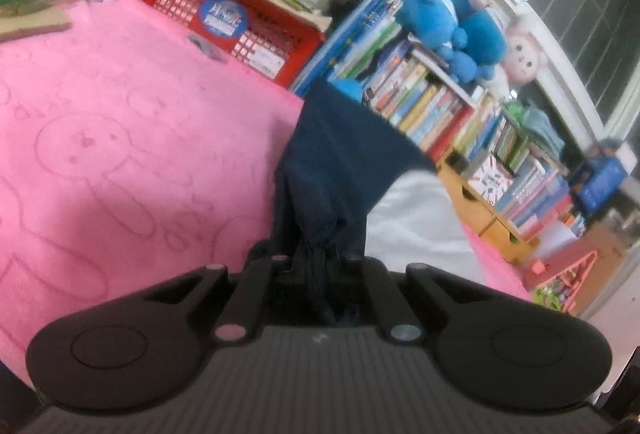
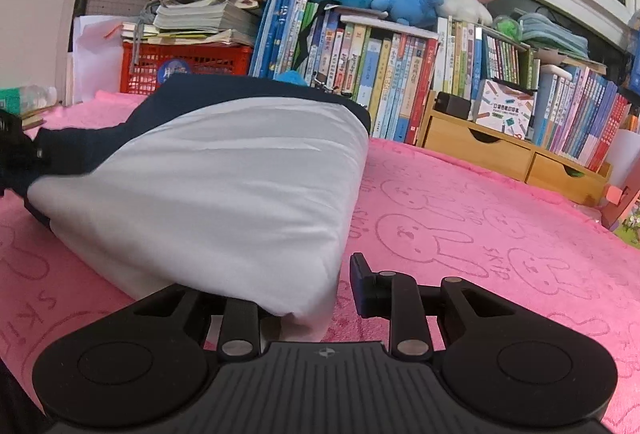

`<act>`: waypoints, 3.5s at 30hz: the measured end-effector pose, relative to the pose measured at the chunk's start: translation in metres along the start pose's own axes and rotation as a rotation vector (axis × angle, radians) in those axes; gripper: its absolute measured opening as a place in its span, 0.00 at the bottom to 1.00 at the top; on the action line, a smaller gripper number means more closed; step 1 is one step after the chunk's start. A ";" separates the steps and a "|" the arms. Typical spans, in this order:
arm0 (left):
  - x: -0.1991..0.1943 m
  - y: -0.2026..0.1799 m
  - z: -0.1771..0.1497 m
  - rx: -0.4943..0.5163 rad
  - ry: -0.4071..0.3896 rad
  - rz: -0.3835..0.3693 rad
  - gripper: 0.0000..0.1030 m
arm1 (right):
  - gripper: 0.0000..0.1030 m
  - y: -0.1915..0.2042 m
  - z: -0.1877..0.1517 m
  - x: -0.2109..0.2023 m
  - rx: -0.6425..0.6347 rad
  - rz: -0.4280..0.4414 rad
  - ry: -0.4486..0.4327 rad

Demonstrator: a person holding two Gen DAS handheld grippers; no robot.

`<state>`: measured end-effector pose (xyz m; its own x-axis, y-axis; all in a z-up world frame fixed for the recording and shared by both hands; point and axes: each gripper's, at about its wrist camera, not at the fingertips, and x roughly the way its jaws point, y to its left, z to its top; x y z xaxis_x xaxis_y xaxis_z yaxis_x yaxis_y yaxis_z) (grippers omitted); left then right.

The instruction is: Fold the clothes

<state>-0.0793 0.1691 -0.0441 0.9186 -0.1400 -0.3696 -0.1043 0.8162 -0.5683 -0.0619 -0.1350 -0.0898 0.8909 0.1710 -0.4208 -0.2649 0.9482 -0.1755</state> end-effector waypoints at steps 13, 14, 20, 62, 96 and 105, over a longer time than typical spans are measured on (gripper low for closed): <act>-0.012 0.030 0.037 -0.025 -0.100 0.105 0.17 | 0.30 0.003 -0.006 -0.008 0.008 0.017 -0.012; -0.016 0.030 0.040 -0.018 -0.114 0.139 0.17 | 0.30 0.002 -0.007 -0.009 0.014 0.016 -0.014; -0.034 -0.026 0.027 0.331 -0.115 0.073 0.18 | 0.23 -0.006 -0.009 -0.009 0.082 0.049 0.010; 0.155 -0.073 0.138 0.375 0.326 -0.089 0.43 | 0.48 -0.136 0.078 0.099 0.374 0.415 0.106; 0.311 -0.176 0.073 0.599 0.639 -0.154 0.59 | 0.67 -0.128 0.063 0.164 0.408 0.537 0.168; 0.327 -0.161 0.080 0.464 0.697 -0.198 0.52 | 0.69 -0.130 0.060 0.167 0.420 0.549 0.171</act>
<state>0.2687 0.0362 -0.0150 0.4440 -0.4925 -0.7485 0.3393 0.8656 -0.3683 0.1432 -0.2134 -0.0835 0.5899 0.6420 -0.4897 -0.4641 0.7659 0.4450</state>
